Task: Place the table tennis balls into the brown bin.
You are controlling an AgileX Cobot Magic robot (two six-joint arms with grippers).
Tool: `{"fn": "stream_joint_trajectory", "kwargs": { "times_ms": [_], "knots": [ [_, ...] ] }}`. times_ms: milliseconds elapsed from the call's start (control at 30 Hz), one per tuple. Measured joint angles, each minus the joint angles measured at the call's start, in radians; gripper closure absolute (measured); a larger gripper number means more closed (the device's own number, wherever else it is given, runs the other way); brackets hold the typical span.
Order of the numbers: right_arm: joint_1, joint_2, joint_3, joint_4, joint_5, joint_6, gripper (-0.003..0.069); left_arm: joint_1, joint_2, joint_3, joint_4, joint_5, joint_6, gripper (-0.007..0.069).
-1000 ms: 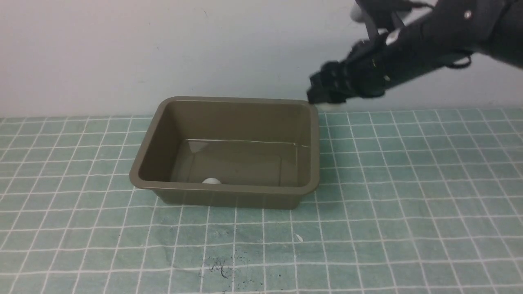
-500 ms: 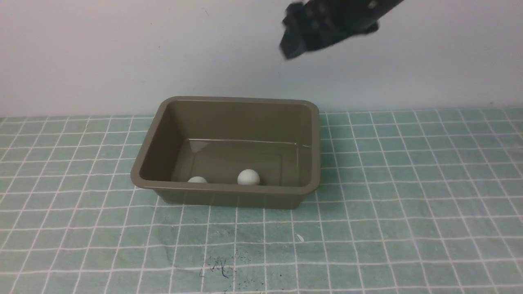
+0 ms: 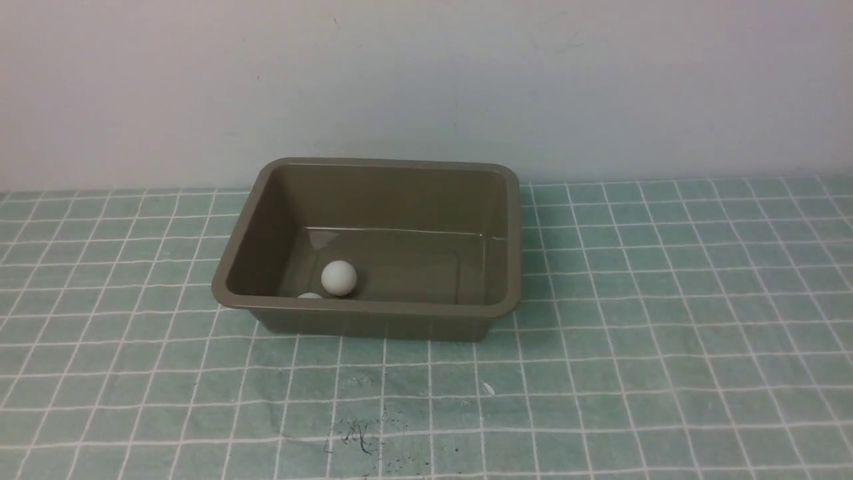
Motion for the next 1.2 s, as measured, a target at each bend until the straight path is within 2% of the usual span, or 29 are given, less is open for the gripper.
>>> {"fn": "stream_joint_trajectory", "kwargs": {
  "times_ms": [100, 133, 233, 333, 500, 1200],
  "knots": [
    [0.0, -0.256, 0.279, -0.034, -0.216, 0.01, 0.0672, 0.0, 0.0, 0.048, -0.024, -0.093, 0.0, 0.0629],
    [0.0, -0.388, 0.432, -0.051, -0.324, 0.027, 0.0672, 0.0, 0.0, 0.073, -0.036, -0.13, 0.0, 0.0629],
    [0.0, -0.558, 0.618, -0.073, -0.494, 0.086, 0.0672, 0.0, 0.002, 0.131, -0.055, -0.195, 0.0, 0.0629],
    [0.0, -0.588, 0.72, -0.092, -0.567, 0.153, 0.0672, 0.0, 0.003, 0.171, -0.06, -0.242, 0.0, 0.0629],
    [0.0, -0.588, 0.759, -0.096, -0.582, 0.189, 0.0672, 0.0, -0.001, 0.21, -0.059, -0.27, 0.0, 0.0629],
    [0.0, -0.588, 0.759, -0.104, -0.581, 0.195, 0.0672, 0.0, -0.001, 0.216, -0.058, -0.271, 0.001, 0.0629]
  ]
}}
